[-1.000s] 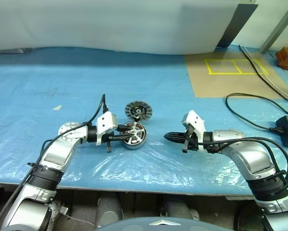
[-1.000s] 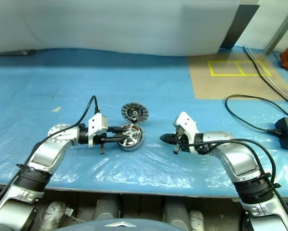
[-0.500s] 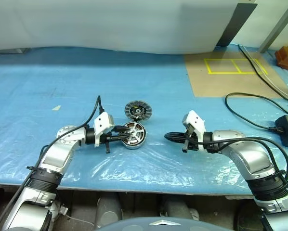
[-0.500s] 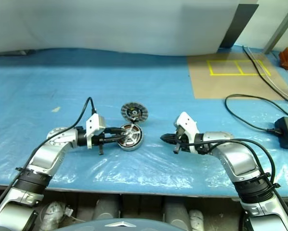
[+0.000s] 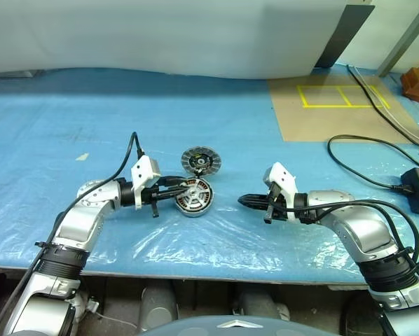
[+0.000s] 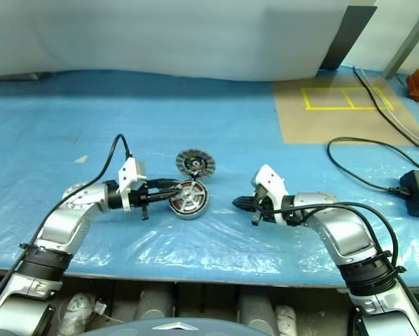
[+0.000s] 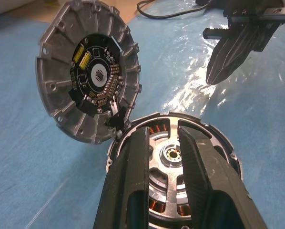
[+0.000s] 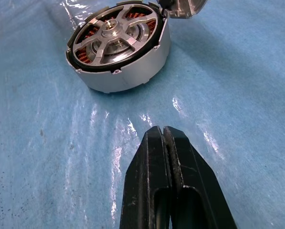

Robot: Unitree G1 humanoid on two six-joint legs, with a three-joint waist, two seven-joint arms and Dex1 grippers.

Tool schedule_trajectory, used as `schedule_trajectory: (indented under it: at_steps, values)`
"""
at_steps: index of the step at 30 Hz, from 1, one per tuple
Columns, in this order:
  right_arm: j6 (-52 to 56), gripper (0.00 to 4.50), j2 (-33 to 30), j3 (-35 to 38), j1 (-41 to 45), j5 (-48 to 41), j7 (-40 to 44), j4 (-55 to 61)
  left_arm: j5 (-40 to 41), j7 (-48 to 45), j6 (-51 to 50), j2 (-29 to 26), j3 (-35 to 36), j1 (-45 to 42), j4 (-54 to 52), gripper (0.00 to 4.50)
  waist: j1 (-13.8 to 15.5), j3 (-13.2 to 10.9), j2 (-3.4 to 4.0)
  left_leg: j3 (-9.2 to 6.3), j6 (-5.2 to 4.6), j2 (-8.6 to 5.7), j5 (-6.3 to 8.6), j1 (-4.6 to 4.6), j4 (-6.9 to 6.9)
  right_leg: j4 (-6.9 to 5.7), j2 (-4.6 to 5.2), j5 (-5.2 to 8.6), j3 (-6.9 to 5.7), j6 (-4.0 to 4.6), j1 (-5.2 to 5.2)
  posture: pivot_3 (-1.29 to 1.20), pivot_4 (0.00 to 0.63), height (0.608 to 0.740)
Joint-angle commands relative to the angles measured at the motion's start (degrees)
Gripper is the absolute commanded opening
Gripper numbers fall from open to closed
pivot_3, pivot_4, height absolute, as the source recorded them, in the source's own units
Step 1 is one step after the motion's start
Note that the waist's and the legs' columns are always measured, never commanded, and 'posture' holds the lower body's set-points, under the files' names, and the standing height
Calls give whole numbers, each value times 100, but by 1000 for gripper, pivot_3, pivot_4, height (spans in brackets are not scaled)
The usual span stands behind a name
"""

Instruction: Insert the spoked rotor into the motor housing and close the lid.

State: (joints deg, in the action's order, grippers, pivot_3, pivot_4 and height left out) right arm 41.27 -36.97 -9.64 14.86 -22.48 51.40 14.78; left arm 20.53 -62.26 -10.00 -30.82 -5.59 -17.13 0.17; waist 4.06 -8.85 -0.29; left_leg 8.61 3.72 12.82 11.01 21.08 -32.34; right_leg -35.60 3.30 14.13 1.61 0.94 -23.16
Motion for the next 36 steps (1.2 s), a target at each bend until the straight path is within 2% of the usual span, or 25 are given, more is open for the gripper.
schedule_trajectory:
  at_steps: [1, 5, 8, 11, 18, 26, 30, 32, 36]
  values:
    - [83, 0, 92, 190, 205, -294, 68, 208, 348, -25, -287, -156, 259, 195, -575, 998, -14, 0, 0, 0, 0, 0, 0, 0, 0, 0, 0, 0, 0, 0, 0, 0, 150, 740]
    - [711, 0, 421, 380, 724, -1003, 75, 345, 726, 153, -787, -287, 593, 664, -1009, 998, -43, 0, 1, 2, 0, 0, 0, -2, 3, -1, -4, 0, 4, 0, -5, 0, 150, 740]
    - [919, 0, 669, 306, 1089, -1212, 64, 242, 835, 470, -939, -307, 964, 853, -971, 998, -21, -1, 2, 1, 0, 2, 0, -2, 2, -5, -5, 1, 2, 1, -6, 0, 150, 740]
    - [776, 0, 1023, -83, 1376, -1043, 58, -75, 986, 766, -1116, -276, 1292, 991, -962, 998, -3, -1, 1, 1, 0, 2, 0, 1, 0, -3, -3, 1, -1, 2, -4, 0, 150, 740]
    - [319, 0, 1920, -603, 1926, -609, -26, -1127, 918, 1087, -1178, -227, 1378, 1318, -1169, 998, -15, -1, -1, 1, 1, 2, 0, 9, 3, -2, -3, 0, -4, 1, -11, 0, 150, 740]
    - [160, 0, 2175, -666, 1981, -517, 154, -1641, 1006, 1308, -1325, -208, 1369, 1495, -1538, 998, -16, -3, -5, -1, 1, 3, 0, 11, 3, -3, -2, 0, -7, 0, -10, 0, 150, 740]
    - [-564, 0, 1988, -1374, 1702, 502, 25, -2502, 949, 1325, -1302, -202, 1229, 1466, -1556, 998, -14, 0, -9, -1, 1, 3, 0, 6, 2, -3, -2, 0, -7, 0, -6, 0, 150, 740]
    - [-723, 0, 2041, -1338, 1693, 634, -50, -2767, 908, 1314, -1265, -200, 1160, 1419, -1545, 998, -24, 2, -5, 2, 1, 0, 0, 3, 2, -3, 0, 0, -4, 0, -6, 0, 150, 740]
    - [-619, 0, 2018, -1202, 1700, 509, 69, -2482, 863, 1307, -1217, -166, 1069, 1277, -1419, 998, -27, 4, -8, 1, 1, 2, 1, -21, 0, -5, -2, 12, 2, 21, 12, 0, 150, 740]
